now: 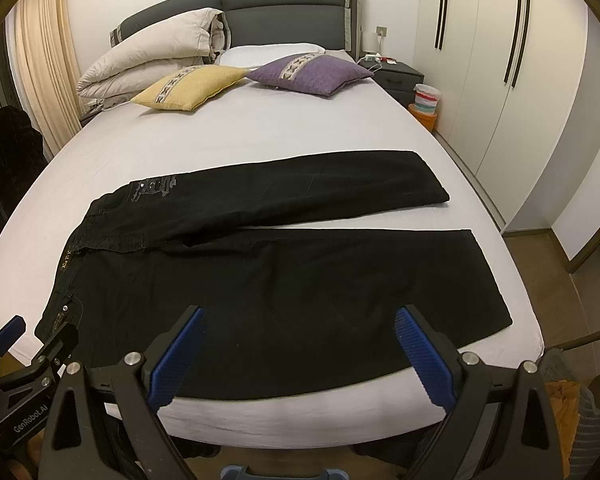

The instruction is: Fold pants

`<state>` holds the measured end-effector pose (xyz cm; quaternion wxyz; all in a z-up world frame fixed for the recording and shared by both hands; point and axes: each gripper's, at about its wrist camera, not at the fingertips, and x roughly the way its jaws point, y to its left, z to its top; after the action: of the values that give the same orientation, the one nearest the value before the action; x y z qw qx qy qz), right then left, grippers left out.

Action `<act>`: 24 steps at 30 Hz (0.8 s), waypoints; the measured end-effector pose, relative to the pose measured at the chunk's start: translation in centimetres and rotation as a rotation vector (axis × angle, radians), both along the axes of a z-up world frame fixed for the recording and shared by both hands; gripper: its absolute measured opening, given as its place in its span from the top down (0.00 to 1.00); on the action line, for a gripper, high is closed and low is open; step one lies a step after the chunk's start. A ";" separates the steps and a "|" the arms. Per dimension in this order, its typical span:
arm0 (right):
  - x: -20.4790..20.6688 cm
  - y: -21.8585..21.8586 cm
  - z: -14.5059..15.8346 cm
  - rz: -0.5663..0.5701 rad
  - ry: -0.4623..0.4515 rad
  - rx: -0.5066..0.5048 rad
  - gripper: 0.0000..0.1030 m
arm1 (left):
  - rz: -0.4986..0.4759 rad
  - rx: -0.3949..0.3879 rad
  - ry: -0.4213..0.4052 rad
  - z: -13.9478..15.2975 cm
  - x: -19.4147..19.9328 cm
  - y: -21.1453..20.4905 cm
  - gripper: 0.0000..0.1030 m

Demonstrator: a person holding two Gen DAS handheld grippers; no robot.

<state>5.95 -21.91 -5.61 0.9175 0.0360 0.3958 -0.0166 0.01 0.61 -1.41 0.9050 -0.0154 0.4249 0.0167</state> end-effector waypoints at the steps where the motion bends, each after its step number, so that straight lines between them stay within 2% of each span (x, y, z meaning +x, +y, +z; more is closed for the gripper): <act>1: 0.0 0.0 0.0 0.000 0.000 0.001 0.05 | 0.000 0.000 0.000 0.0 0.0 0.0 0.00; 24: -0.5 0.7 -0.6 0.004 0.005 0.001 0.05 | -0.001 -0.001 0.010 -0.5 -0.1 -0.1 0.00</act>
<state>5.40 -21.24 -6.16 0.9166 0.0353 0.3980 -0.0146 -0.08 0.54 -1.87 0.9029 -0.0157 0.4293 0.0162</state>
